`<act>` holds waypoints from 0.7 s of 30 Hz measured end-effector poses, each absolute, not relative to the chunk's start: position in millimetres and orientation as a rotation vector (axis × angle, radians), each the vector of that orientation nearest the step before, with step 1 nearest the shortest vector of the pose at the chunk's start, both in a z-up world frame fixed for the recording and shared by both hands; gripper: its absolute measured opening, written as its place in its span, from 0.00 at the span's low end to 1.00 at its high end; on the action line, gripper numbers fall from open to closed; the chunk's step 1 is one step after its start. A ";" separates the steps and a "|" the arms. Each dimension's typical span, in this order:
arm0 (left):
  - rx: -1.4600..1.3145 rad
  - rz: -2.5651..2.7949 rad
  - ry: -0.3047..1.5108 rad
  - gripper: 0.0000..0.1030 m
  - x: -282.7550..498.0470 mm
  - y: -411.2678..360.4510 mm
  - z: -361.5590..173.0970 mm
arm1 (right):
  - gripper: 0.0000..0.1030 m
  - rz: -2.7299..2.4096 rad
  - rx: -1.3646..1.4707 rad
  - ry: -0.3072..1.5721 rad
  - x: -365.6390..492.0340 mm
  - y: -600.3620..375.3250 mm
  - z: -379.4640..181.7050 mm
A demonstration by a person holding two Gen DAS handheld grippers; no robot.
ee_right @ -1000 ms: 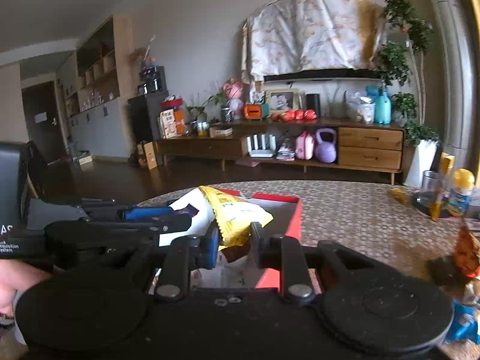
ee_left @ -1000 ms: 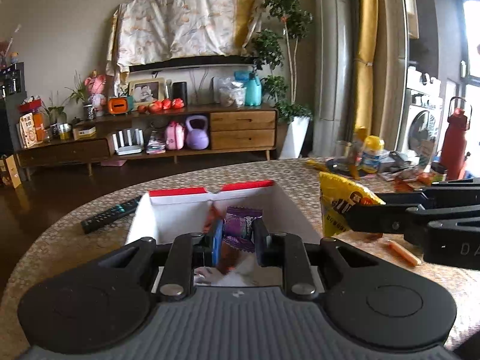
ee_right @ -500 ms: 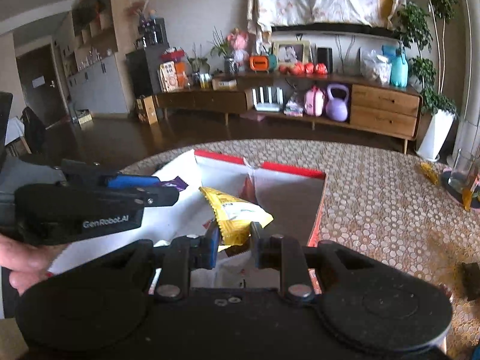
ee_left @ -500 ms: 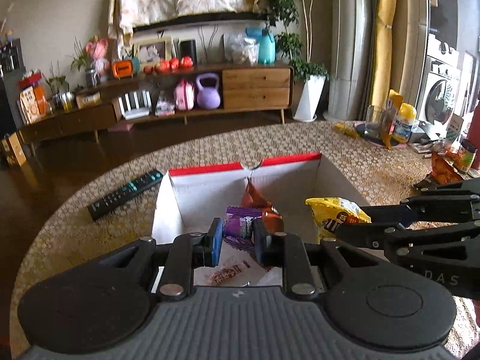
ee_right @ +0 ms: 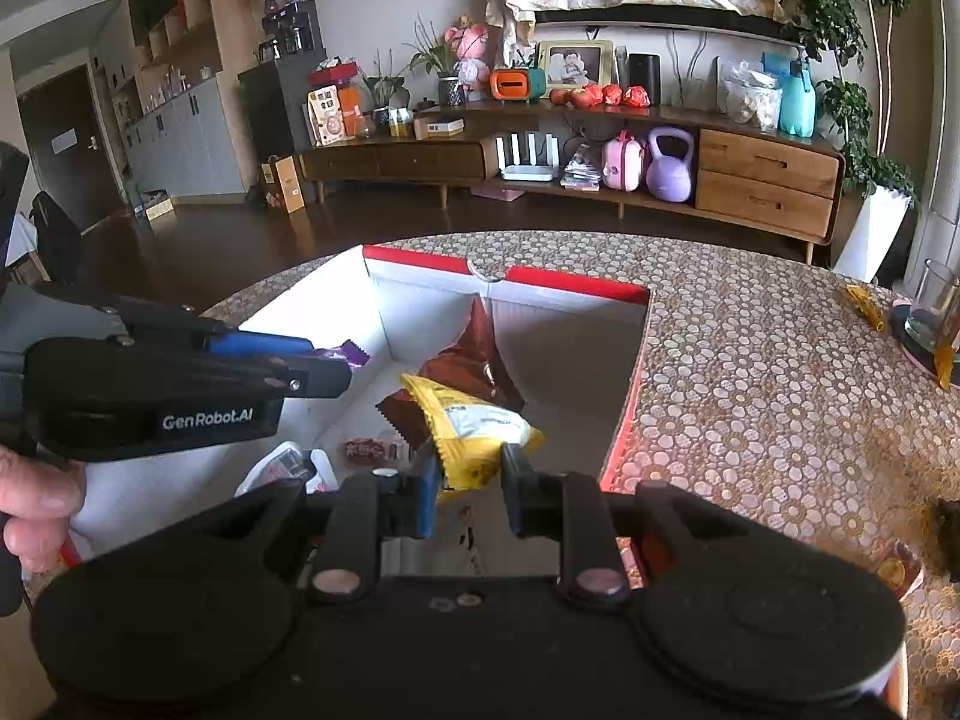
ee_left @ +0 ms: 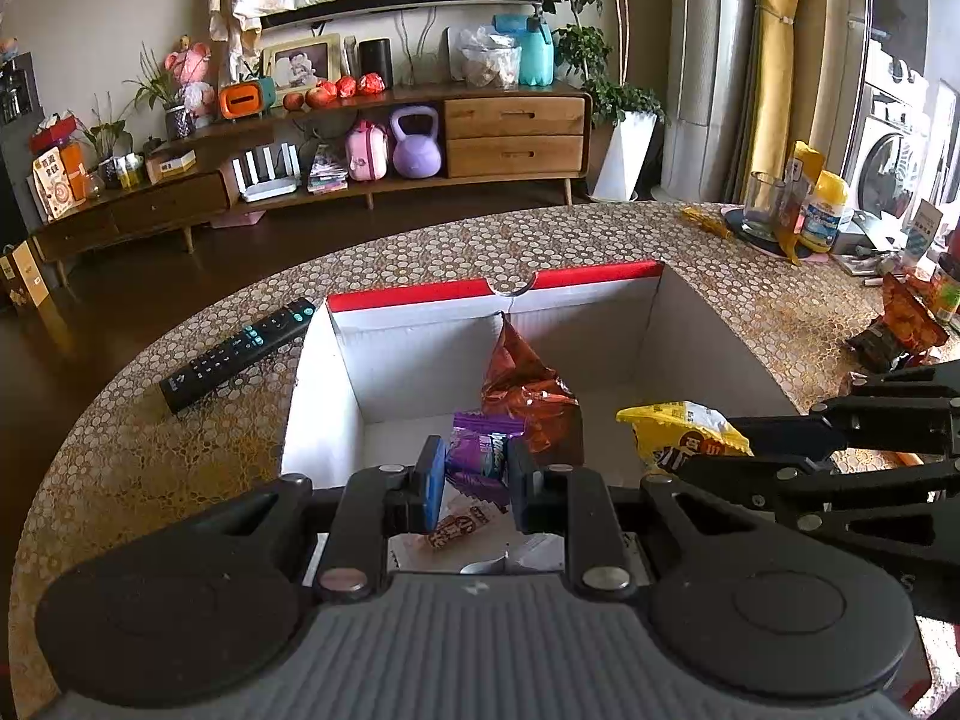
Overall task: Organize snacks
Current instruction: 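Lower both held snacks into the box and open both grippers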
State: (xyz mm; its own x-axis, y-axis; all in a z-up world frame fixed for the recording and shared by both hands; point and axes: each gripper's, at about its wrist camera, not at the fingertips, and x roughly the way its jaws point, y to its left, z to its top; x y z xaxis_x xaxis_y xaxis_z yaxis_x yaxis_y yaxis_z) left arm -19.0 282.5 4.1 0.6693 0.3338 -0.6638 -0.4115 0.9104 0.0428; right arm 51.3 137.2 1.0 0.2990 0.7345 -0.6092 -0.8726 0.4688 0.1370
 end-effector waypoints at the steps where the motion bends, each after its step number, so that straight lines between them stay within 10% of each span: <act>1: -0.117 0.421 0.726 0.21 -18.6 283.3 3.4 | 0.21 1.082 -0.238 0.667 50.2 136.8 1.3; 18: -0.129 0.442 0.720 0.30 -22.7 281.1 1.6 | 0.22 1.056 -0.249 0.653 49.8 137.6 7.3; 20: -0.127 0.446 0.716 0.37 -24.4 279.4 2.5 | 0.23 1.051 -0.247 0.649 48.7 135.9 9.0; 21: -0.122 0.456 0.708 0.58 -25.5 278.1 3.5 | 0.23 1.048 -0.247 0.646 47.4 135.5 9.4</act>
State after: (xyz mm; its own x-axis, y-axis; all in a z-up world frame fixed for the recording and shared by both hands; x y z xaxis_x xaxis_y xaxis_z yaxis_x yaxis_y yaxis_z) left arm -25.5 278.1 3.5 0.6664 0.3620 -0.6518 -0.4434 0.8952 0.0439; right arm 47.4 135.5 9.4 0.3367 0.7234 -0.6028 -0.8633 0.4927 0.1091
